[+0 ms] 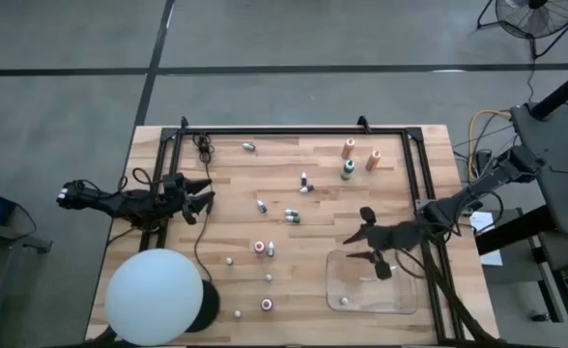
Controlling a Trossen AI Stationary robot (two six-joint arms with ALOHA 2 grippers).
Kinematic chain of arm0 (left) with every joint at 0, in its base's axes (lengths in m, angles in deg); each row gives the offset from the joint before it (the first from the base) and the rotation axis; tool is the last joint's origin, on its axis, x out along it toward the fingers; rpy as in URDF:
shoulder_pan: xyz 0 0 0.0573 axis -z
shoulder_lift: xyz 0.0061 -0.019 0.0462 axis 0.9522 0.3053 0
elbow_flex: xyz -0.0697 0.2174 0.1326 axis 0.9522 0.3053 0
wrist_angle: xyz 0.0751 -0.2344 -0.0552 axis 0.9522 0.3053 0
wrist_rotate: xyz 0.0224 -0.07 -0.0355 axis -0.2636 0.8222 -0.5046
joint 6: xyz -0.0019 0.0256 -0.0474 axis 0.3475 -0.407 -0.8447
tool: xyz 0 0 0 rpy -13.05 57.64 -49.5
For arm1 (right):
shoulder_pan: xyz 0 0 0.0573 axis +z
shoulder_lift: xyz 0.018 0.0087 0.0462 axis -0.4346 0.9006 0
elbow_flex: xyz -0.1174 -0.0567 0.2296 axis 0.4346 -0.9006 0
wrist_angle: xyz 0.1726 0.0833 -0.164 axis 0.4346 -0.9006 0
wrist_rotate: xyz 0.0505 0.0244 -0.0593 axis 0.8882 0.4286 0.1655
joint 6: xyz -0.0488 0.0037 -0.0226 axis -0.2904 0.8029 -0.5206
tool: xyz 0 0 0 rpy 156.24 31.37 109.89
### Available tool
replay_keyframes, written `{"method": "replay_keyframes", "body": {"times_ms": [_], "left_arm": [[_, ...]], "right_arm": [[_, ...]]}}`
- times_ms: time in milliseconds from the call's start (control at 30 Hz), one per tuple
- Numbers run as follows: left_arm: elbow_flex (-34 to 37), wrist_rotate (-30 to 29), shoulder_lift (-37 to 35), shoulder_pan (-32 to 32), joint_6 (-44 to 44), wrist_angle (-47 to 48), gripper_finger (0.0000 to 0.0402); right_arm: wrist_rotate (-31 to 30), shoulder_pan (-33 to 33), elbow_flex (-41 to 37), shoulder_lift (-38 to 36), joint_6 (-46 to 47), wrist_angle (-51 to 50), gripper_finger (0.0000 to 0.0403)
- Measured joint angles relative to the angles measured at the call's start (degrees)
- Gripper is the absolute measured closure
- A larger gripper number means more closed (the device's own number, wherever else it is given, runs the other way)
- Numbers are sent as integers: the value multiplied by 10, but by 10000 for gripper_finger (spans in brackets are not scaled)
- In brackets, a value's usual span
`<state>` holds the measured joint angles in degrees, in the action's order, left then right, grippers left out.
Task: Pick & Place food coloring
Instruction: Put the brown food color into the transparent bin
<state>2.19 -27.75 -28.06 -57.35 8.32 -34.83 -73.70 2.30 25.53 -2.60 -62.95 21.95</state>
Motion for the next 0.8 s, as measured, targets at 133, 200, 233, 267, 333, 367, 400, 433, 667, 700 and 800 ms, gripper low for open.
{"method": "replay_keyframes", "body": {"times_ms": [133, 200, 233, 267, 333, 367, 400, 433, 667, 700, 800], "left_arm": [[0, 0, 0, 0, 0, 0, 157], [0, 0, 0, 0, 0, 0, 157], [0, 0, 0, 0, 0, 0, 157], [0, 0, 0, 0, 0, 0, 157], [0, 0, 0, 0, 0, 0, 157], [0, 0, 0, 0, 0, 0, 157], [0, 0, 0, 0, 0, 0, 157], [0, 0, 0, 0, 0, 0, 157], [0, 0, 0, 0, 0, 0, 157], [0, 0, 0, 0, 0, 0, 157], [0, 0, 0, 0, 0, 0, 157]], "right_arm": [[80, -71, 5, 18, -10, -32, 245], [112, -104, 11, 28, -31, -34, 245], [122, -119, 14, 33, -44, -39, 245], [128, -134, 19, 39, -58, -45, 245], [137, -165, 34, 52, -83, -60, 245], [147, -181, 42, 61, -95, -68, 245], [158, -199, 51, 68, -106, -76, 245], [172, -218, 61, 77, -115, -82, 246], [222, -317, 135, 137, -175, -133, 248], [223, -325, 144, 145, -183, -136, 248], [223, -346, 174, 167, -196, -151, 248]]}}
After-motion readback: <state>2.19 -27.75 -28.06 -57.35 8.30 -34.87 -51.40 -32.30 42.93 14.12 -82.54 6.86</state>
